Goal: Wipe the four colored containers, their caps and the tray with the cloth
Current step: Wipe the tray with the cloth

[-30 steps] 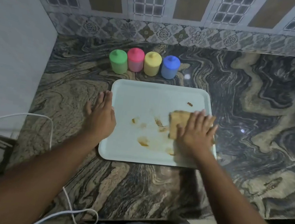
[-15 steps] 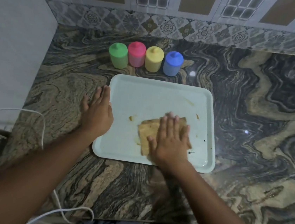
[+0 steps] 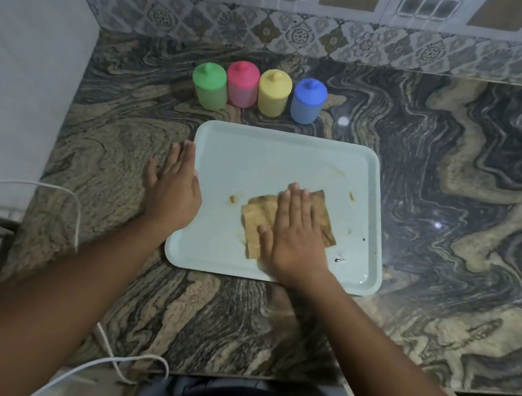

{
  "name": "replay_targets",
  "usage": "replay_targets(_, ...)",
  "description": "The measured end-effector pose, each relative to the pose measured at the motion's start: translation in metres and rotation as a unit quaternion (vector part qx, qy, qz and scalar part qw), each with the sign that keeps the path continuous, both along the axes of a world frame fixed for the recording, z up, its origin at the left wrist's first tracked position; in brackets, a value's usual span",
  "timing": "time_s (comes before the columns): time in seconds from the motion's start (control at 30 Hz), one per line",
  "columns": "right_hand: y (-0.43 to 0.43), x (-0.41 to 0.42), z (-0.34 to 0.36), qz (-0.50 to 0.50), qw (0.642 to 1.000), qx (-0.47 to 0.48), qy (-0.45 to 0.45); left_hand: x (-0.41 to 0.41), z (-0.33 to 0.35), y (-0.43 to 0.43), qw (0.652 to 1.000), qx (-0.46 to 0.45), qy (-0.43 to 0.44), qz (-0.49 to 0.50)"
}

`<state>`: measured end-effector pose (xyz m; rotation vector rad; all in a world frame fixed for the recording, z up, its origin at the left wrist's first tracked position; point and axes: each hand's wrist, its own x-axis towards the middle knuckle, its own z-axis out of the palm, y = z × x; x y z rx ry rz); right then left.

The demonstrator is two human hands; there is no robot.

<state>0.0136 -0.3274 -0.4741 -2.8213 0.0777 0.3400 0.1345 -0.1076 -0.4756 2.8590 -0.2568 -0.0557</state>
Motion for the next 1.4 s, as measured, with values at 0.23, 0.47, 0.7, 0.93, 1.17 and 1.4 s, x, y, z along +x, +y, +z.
replay_targets(0.23, -0.053, 0.076, 0.003, -0.179, 0.983, -0.03, -0.008, 0.0, 0.001, 0.0, 1.0, -0.003, 0.0, -0.002)
replay_targets(0.47, 0.03, 0.009, 0.002, 0.056, 0.998, 0.032, 0.007, 0.001, -0.002, 0.002, 1.0, -0.006, -0.001, 0.001)
replay_targets(0.7, -0.071, 0.048, 0.007, -0.15, 0.988, -0.026, -0.001, 0.002, -0.005, 0.003, 1.0, -0.012, -0.004, 0.0)
replay_targets(0.93, 0.064, 0.045, 0.004, 0.035, 0.998, 0.046, 0.003, 0.002, -0.003, 0.002, 1.0, -0.025, -0.003, 0.009)
replay_targets(1.17, -0.063, -0.037, 0.011, -0.064, 0.996, -0.022, 0.057, 0.001, -0.001, 0.003, 1.0, -0.022, -0.008, 0.002)
replay_targets(1.4, -0.033, 0.062, 0.008, -0.132, 0.991, -0.017, 0.021, 0.003, -0.004, 0.004, 0.999, -0.034, -0.009, 0.001)
